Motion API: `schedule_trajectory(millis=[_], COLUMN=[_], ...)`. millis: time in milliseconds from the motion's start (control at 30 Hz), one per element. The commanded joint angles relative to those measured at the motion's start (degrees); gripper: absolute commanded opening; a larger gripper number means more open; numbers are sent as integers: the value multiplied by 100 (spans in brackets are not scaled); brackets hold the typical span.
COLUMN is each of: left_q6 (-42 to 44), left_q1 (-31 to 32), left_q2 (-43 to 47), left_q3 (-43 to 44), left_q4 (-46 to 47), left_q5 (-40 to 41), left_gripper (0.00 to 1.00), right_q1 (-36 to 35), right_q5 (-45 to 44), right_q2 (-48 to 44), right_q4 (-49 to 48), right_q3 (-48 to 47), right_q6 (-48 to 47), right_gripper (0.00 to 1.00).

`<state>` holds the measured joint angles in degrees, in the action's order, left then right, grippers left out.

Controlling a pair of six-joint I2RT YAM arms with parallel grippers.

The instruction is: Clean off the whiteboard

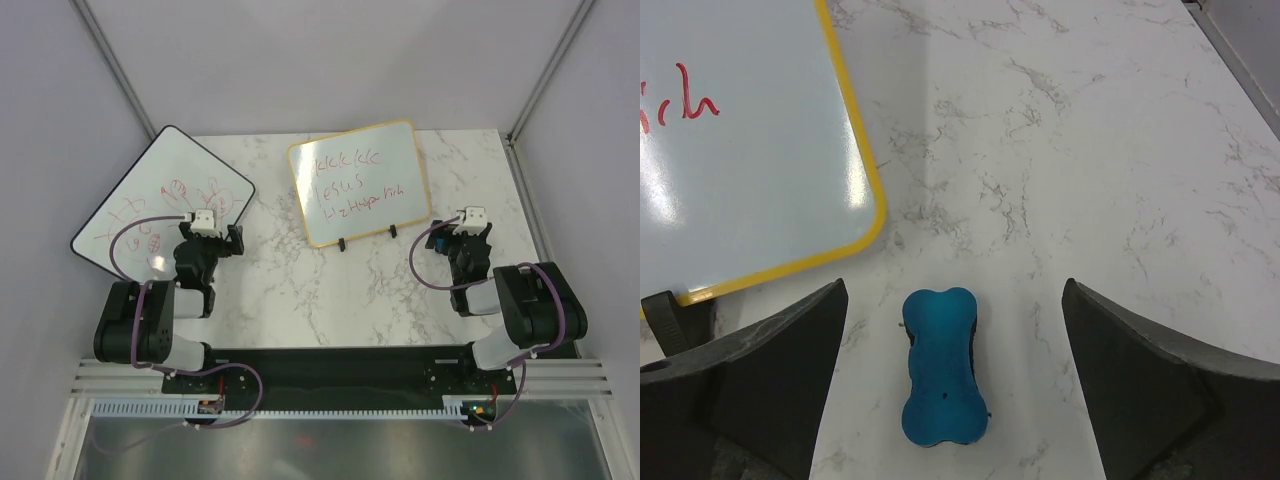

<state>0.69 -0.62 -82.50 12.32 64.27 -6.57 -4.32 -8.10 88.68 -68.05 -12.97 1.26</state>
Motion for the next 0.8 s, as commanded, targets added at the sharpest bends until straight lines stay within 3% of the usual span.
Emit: schedule_trajectory(millis=[0,133,233,267,333,367,400,433,500,533,567,600,667,767], left_q6=[-78,-86,114,151,317,422,563,573,477,433,310,213,-15,-480], left_q1=[-8,-8,-8,1,-8,-8,-8,-8,-8,-8,-8,-8,-8,-8], left_q2=[14,6,232,400,507,420,297,183,102,137,207,208,147,-239], left_q3=[78,87,139,270,1269,1778,2601,2888,3275,3329,3408,3609,3917,4489], left_q4=[33,24,-37,-768,-2226,-4001,-4767,-5279,-6080,-6215,-6373,-6661,-6997,-7200], left_q5=[-64,-81,-414,-572,-1152,-1389,-2052,-2381,-3199,-3384,-3621,-3693,-4034,-4274], left_gripper=[99,99,99,99,99,99,91,88,86,86,86,87,88,88], right_q1=[19,62,54,54,80,106,115,115,115,107,106,115,107,115], right_q5=[159,430,792,575,-162,-479,-108,287,790,670,373,-282,-700,-1035], right_q2=[-53,-123,-789,-957,-1466,-1616,-1844,-1924,-1978,-1934,-1873,-1681,-1513,-1345], right_q4=[-33,72,1421,2157,2479,2986,3139,3314,4095,4498,5520,6018,7027,7350], right_q3=[-126,-196,-670,-846,-1242,-1382,-1627,-1743,-2190,-2375,-2786,-2981,-3245,-3020], right_q6=[24,-55,-214,-179,1388,1960,2053,1784,1615,1745,1903,2018,2045,1879], right_gripper=[98,98,98,98,98,98,98,98,84,79,70,65,62,63])
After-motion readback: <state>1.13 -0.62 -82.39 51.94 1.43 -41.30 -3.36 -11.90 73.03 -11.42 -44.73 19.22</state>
